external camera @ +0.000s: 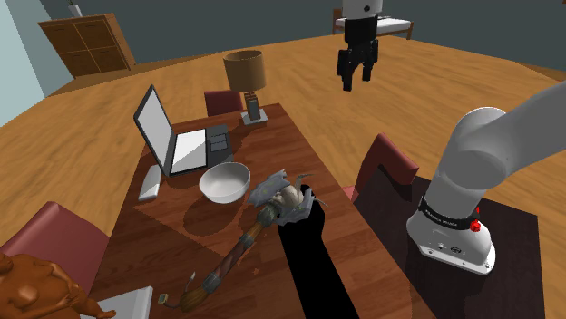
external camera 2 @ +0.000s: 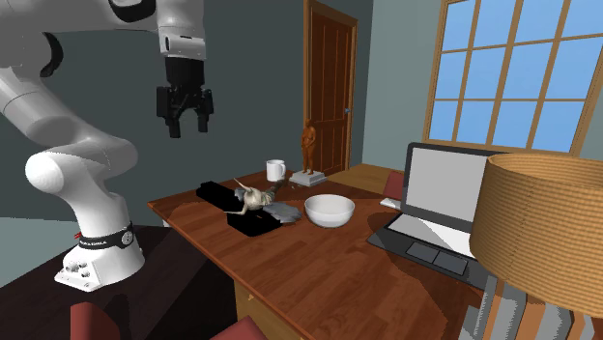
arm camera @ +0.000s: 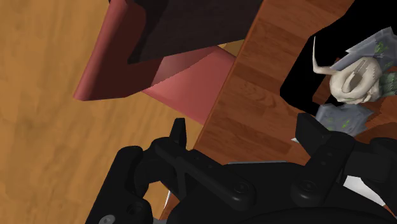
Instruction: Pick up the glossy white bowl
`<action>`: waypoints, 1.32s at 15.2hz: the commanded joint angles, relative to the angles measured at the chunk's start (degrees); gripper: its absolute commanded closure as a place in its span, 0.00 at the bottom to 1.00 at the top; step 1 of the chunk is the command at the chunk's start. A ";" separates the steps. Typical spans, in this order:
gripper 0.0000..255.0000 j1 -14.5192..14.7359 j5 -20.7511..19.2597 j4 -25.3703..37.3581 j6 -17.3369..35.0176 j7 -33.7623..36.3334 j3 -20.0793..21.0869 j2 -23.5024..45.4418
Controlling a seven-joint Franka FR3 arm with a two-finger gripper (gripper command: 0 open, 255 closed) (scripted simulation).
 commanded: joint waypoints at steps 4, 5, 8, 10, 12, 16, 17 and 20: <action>0.00 0.89 1.28 -0.12 4.86 1.38 1.31 4.74; 0.00 1.19 1.66 -0.01 6.43 1.82 1.73 6.42; 0.00 2.00 2.72 0.79 10.98 3.06 3.00 11.74; 0.00 2.51 3.30 1.70 13.83 3.85 3.83 15.48; 0.00 3.00 3.79 2.92 16.52 4.63 4.62 19.34; 0.00 3.91 4.42 6.24 21.29 6.17 6.11 27.33; 0.00 4.13 4.51 7.25 22.35 6.55 6.46 29.37; 0.00 4.76 4.57 10.72 25.17 7.73 7.46 35.58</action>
